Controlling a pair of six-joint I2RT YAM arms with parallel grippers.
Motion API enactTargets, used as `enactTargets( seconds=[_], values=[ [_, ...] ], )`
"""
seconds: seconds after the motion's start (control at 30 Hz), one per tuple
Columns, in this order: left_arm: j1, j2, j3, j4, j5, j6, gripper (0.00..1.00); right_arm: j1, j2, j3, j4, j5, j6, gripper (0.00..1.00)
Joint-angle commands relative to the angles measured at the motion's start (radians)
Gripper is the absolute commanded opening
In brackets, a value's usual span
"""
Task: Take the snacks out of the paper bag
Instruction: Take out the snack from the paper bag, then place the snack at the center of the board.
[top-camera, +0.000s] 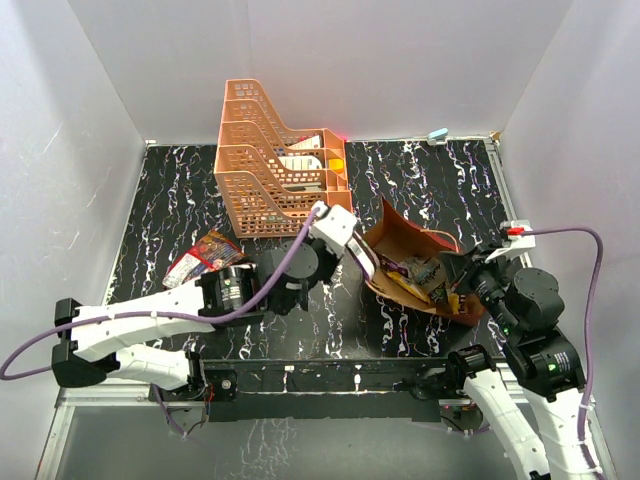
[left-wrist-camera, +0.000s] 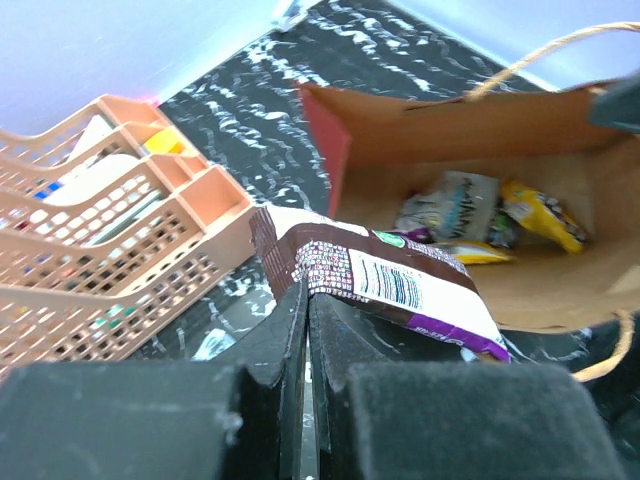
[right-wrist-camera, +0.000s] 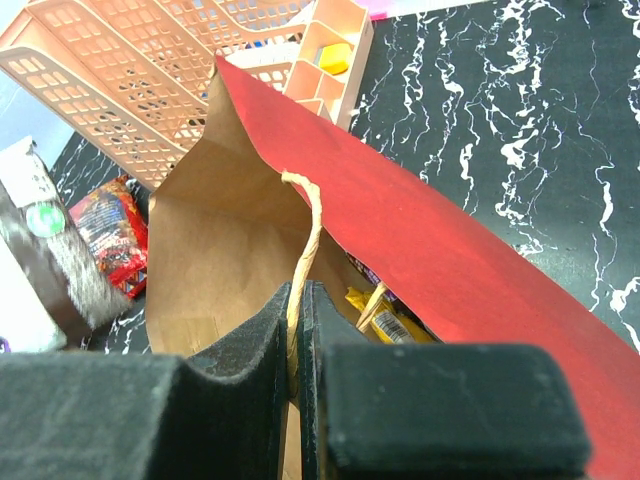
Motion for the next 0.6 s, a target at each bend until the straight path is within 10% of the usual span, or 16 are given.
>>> enactTargets(
  seconds=[0.0,0.57],
  values=[
    [0.098,-0.072,0.095,-0.143,-0.073,-0.085,0.00,0.016,0.009,-0.008,0.058,0.008,0.006,0.07],
    [0.335,-0.066,0.070,-0.307,-0.065,-0.249,0.00,0.068,-0.020,-0.014,0.057,0.051,0.024,0.07]
  ],
)
